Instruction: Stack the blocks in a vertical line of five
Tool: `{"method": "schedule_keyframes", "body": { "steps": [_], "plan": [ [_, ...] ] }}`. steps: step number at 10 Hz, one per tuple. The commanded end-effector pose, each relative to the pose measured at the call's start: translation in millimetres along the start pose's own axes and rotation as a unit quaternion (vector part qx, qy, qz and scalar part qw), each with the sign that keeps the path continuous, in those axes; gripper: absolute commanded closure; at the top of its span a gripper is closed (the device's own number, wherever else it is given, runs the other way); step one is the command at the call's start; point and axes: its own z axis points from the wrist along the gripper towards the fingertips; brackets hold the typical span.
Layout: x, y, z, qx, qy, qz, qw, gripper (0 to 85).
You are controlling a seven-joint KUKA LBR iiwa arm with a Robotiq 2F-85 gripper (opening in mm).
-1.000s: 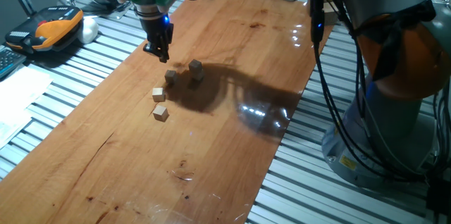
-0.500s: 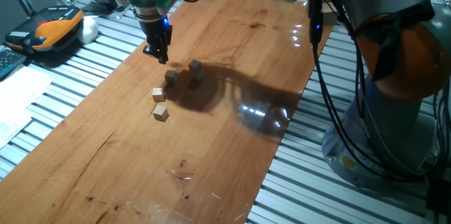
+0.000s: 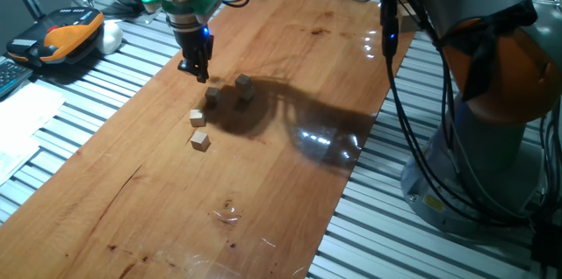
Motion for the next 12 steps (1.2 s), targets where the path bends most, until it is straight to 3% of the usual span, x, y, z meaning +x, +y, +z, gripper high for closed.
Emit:
{"method": "schedule_keyframes", "body": {
  "steps": [1,5,8,9,10,11,12],
  "plan": [
    [0.2,-0.9,2.3,0.0,-0.001,-0.001,1.0,85.0],
    [2.3,-4.2,9.2,-0.01,-0.006,0.008,0.9999,85.0],
    [5.6,-2.9,4.6,-0.001,-0.004,0.006,1.0,85.0],
    [5.8,-3.2,5.1,-0.002,-0.005,0.006,1.0,68.0],
    [5.9,-3.1,5.1,0.0,-0.006,0.007,1.0,68.0],
    [5.9,-3.0,5.1,0.003,-0.008,0.006,0.9999,51.0],
    [5.7,-2.8,5.5,0.008,-0.011,-0.001,0.9999,51.0]
  ]
}}
